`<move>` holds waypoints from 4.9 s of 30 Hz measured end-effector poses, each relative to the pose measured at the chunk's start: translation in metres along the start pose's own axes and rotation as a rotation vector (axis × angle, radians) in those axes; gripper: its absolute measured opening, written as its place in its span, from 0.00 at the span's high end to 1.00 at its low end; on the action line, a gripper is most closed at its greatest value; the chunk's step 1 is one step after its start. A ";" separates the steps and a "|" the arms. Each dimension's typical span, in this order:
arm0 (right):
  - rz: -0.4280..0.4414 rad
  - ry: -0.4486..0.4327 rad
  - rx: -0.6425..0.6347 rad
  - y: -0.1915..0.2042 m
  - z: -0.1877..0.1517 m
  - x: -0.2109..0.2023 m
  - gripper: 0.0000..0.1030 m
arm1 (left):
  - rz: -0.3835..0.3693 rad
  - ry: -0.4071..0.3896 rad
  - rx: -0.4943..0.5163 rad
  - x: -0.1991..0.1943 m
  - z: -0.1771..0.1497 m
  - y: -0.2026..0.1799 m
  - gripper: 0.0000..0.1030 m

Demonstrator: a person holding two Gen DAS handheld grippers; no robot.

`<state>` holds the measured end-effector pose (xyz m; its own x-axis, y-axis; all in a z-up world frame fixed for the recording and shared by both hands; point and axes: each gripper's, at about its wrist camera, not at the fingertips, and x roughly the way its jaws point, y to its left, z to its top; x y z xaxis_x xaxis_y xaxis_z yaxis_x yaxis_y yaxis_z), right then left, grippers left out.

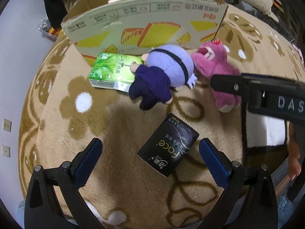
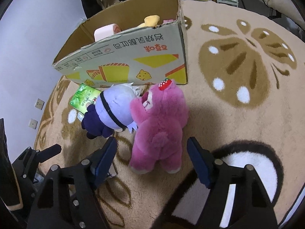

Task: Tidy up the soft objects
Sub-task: 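Withdraw both tools and approach the pink bear plush with the right gripper, then grasp the black Face tissue packet with the left gripper while the right gripper grasps the pink bear, then carry both items over the box and open both grippers to drop them inside, then withdraw both tools from the box toward the green tissue pack and doll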

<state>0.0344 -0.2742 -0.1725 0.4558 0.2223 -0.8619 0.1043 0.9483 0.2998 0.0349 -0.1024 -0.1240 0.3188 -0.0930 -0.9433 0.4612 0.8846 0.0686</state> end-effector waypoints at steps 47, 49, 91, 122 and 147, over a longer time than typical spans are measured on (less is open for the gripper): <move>0.098 -0.276 -0.052 0.013 -0.004 -0.080 0.50 | 0.069 -0.304 -0.239 -0.062 0.023 0.072 0.55; 0.103 -0.309 -0.077 0.018 -0.006 -0.089 0.50 | 0.085 -0.348 -0.245 -0.082 0.014 0.072 0.55; 0.013 -0.425 -0.276 0.045 0.085 -0.067 0.50 | 0.089 -0.569 -0.161 -0.105 0.124 0.089 0.55; 0.011 -0.389 -0.197 0.036 0.094 -0.047 0.15 | 0.156 -0.486 -0.128 -0.062 0.131 0.091 0.23; 0.013 -0.385 -0.162 0.043 0.034 -0.093 0.00 | 0.155 -0.462 -0.172 -0.113 0.064 0.102 0.03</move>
<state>0.0261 -0.2614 -0.0654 0.7567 0.1626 -0.6332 -0.0299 0.9762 0.2150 0.0990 -0.0314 0.0101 0.7229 -0.1123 -0.6818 0.2493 0.9626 0.1058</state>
